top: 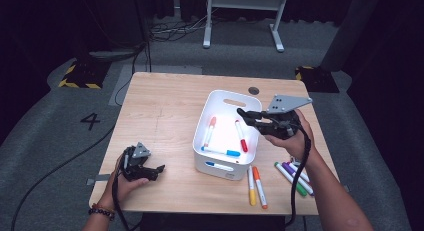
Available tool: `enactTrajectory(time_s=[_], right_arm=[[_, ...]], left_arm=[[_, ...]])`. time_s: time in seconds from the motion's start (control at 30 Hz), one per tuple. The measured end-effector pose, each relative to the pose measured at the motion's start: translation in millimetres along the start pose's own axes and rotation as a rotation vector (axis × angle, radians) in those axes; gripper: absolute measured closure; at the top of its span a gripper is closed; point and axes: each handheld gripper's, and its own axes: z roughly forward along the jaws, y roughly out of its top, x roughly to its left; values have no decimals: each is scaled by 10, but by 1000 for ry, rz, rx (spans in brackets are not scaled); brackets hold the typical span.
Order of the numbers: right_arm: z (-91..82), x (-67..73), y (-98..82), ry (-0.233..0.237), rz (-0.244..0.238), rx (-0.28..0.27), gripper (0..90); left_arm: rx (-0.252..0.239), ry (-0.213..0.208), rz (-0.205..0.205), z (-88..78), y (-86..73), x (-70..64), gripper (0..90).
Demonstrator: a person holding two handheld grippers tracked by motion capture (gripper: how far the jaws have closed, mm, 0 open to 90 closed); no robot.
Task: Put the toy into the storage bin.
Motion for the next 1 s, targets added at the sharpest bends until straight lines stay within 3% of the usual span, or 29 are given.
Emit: enactTrajectory(time_s=[0.23,0.63,0.8,0.93,1.0], right_arm=[[192,59,89,35,-16,41,746],[634,193,155,108,-44,186,746],[830,273,144,141,-51,278,746],[988,370,81,211,-55,351,746],[1038,418,52,223,-75,383,745]], left_arm=[[1,0,0,0,0,0,151],[1,0,0,0,0,0,151],[1,-1,0,0,0,0,151],[1,-1,0,-1,0,0,151],[0,-1,0,0,0,0,151]])
